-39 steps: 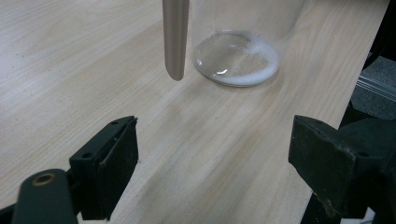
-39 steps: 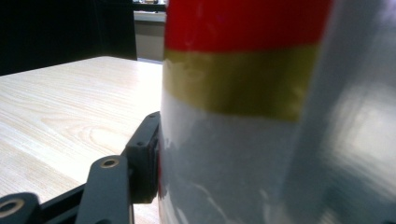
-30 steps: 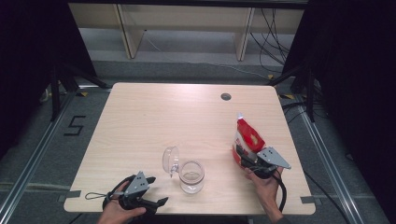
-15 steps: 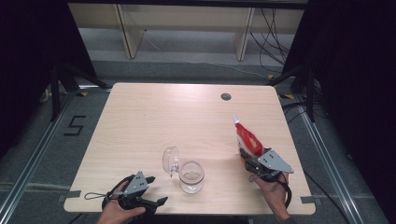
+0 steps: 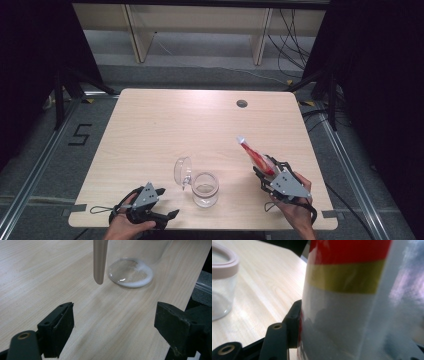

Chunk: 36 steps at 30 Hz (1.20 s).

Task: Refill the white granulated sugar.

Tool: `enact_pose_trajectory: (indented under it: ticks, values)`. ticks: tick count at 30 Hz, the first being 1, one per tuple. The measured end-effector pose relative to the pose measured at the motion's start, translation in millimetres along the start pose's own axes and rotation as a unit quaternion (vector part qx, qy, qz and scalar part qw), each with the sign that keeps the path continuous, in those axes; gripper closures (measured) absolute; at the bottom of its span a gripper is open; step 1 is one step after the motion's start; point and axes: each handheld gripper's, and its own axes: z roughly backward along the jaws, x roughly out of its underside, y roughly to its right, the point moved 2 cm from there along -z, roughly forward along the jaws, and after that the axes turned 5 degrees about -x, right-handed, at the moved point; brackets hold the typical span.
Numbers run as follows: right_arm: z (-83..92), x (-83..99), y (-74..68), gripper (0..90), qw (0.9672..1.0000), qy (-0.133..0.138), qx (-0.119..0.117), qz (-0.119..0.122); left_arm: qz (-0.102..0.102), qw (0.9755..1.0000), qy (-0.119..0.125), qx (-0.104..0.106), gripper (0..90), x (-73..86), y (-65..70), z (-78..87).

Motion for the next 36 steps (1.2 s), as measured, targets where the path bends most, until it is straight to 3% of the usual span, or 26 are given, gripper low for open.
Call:
enact_pose_trajectory:
  ticks: [4,7,8,9,12,15,17,18,19,20,21,22,24,26,27,28,29,30,31,32,33,34,35,36]
  values:
    - [4.2,-8.6,-5.2,48.3,0.9991,-0.002,-0.009,0.041,0.007,1.0000,0.005,0.000,15.8,0.2,0.5,-0.7]
    - [5.5,-13.7,-9.0,48.4,0.9974,-0.004,-0.014,0.071,-0.003,0.9999,-0.006,-0.008,15.8,0.3,-1.6,0.4]
    - [5.5,-13.7,-9.0,48.4,0.9974,-0.004,-0.014,0.071,-0.003,0.9999,-0.006,-0.008,15.8,0.3,-1.6,0.4]
    - [4.5,-16.4,-11.4,48.4,0.9937,-0.016,-0.015,0.110,-0.005,0.9999,-0.006,-0.008,15.8,0.1,-1.6,0.3]
    - [4.3,-19.0,-16.8,48.4,0.9921,-0.022,-0.024,0.121,-0.005,0.9999,-0.005,-0.008,15.8,-0.2,-2.0,0.3]
    - [3.2,-23.0,-21.8,48.5,0.9866,-0.028,-0.022,0.159,0.003,1.0000,0.002,-0.005,15.8,0.0,-0.9,-0.7]
    - [3.0,-26.2,-24.2,48.6,0.9796,-0.035,-0.021,0.197,0.003,1.0000,0.003,-0.005,15.8,-0.2,-0.9,-0.6]
    - [3.9,-26.7,-26.4,48.6,0.9798,-0.038,-0.020,0.195,0.002,1.0000,0.003,-0.005,15.8,-0.3,-1.0,-0.6]
    - [4.0,-29.4,-26.2,48.6,0.9736,-0.040,-0.021,0.224,0.003,1.0000,0.003,-0.005,15.8,-0.3,-0.9,-0.5]
    - [4.3,-30.6,-27.7,48.7,0.9706,-0.044,-0.017,0.236,0.003,1.0000,0.003,-0.005,15.8,-0.3,-0.9,-0.5]
    - [5.1,-30.3,-30.7,48.7,0.9710,-0.051,-0.014,0.233,0.007,0.9999,0.008,-0.005,15.8,-0.4,-0.2,-0.9]
    - [4.9,-31.7,-31.7,48.7,0.9657,-0.055,-0.012,0.253,0.001,1.0000,0.003,-0.008,15.8,-0.4,-1.5,-0.4]
    - [4.4,-34.4,-33.9,48.7,0.9587,-0.055,-0.009,0.279,0.003,1.0000,0.002,-0.006,15.8,-0.5,-1.3,-0.2]
    - [4.5,-35.1,-35.7,48.8,0.9574,-0.057,-0.010,0.283,0.003,1.0000,0.002,-0.007,15.8,-0.4,-1.4,-0.4]
    - [3.5,-36.5,-38.6,48.8,0.9486,-0.063,-0.010,0.310,0.002,1.0000,0.003,-0.007,15.7,-0.5,-1.1,-0.4]
    - [2.7,-35.9,-41.4,48.9,0.9491,-0.067,-0.009,0.308,0.006,0.9999,0.008,-0.006,15.8,-0.7,-0.3,-0.9]
    - [2.1,-39.9,-40.1,48.9,0.9366,-0.066,-0.008,0.344,0.006,0.9999,0.006,-0.006,15.7,-0.7,-0.3,-0.9]
    - [1.6,-35.9,-44.1,48.9,0.9480,-0.070,-0.016,0.310,0.007,0.9999,0.007,-0.006,15.7,-0.7,-0.2,-1.0]
    - [1.9,-36.4,-44.5,48.9,0.9472,-0.068,-0.012,0.313,0.000,1.0000,0.003,-0.006,15.8,-0.5,-1.1,-0.5]
    - [0.4,-41.9,-41.2,49.0,0.9302,-0.060,-0.014,0.362,0.000,1.0000,0.003,-0.006,15.7,-0.5,-1.1,-0.5]
    - [1.3,-36.2,-46.3,49.0,0.9445,-0.070,-0.013,0.321,0.001,1.0000,0.003,-0.006,15.8,-0.4,-1.1,-0.6]
    - [0.8,-36.0,-47.3,49.0,0.9412,-0.072,-0.013,0.330,0.002,1.0000,0.003,-0.007,15.7,-0.5,-1.2,-0.4]
    - [0.4,-37.0,-47.4,49.0,0.9346,-0.074,-0.010,0.348,0.002,1.0000,0.003,-0.007,15.8,-0.5,-1.2,-0.3]
    - [0.5,-35.9,-49.3,49.1,0.9357,-0.078,-0.013,0.344,0.002,1.0000,0.003,-0.007,15.7,-0.4,-1.3,-0.4]
